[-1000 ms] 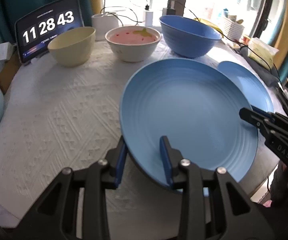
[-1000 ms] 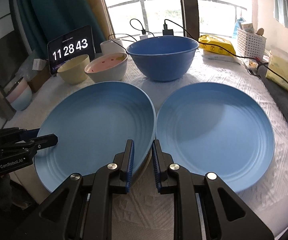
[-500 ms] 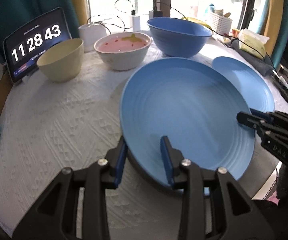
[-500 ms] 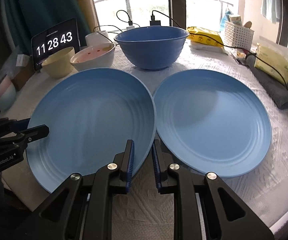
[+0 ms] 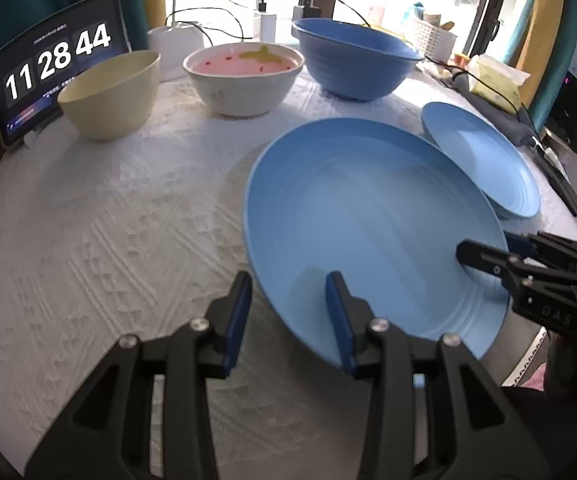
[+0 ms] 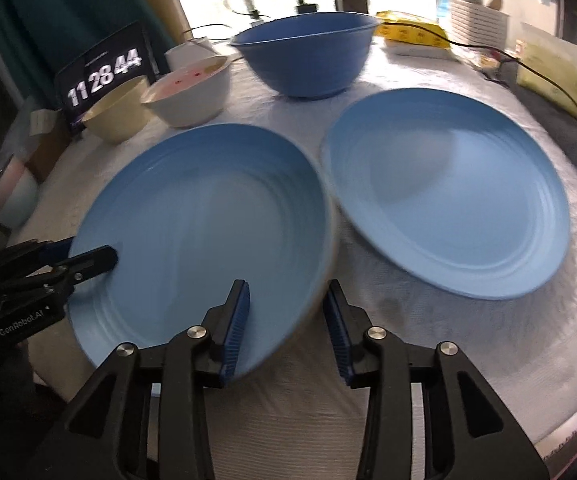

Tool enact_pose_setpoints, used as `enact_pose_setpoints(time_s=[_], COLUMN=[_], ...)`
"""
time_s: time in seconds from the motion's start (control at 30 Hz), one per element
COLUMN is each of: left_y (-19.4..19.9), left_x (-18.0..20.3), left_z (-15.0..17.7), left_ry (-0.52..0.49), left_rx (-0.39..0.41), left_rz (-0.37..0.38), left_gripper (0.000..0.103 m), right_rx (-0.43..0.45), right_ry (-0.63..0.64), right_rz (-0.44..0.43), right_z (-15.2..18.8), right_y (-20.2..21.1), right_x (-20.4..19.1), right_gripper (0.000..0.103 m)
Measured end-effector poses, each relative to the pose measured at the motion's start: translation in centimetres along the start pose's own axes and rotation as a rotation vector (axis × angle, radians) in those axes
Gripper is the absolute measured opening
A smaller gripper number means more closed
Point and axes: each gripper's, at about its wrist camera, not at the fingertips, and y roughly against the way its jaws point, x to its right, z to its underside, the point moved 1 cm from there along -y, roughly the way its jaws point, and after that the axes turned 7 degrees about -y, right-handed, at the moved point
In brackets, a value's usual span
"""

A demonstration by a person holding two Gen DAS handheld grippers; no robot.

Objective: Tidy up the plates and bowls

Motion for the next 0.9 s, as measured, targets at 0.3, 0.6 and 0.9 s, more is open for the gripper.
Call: enact_pose_setpoints(time_s=[0.3, 0.6, 0.9], left_y=[0.3, 0.5, 4.9], left_x=[-2.7, -3.6, -2.7], left_z=[0.6, 0.6, -1.1], left_ry=[0.066, 0.102, 0.140], left_rx=[0.007, 0.001, 0.180], left_rz=[-0.037, -0.042, -0.077], left_gripper=[0.040, 0.040, 0.072], right_rx=[-0.007, -0.016, 0.042], right_ry=[0.060, 0.073, 0.076], right_rz=[-0.020, -0.048, -0.029], right_z=[-0.6, -1.5, -2.4], right_y=[-1.1, -2.3, -0.2], right_x=[-2.3, -3.4, -2.1], right_gripper=[0.039, 0.039, 0.044])
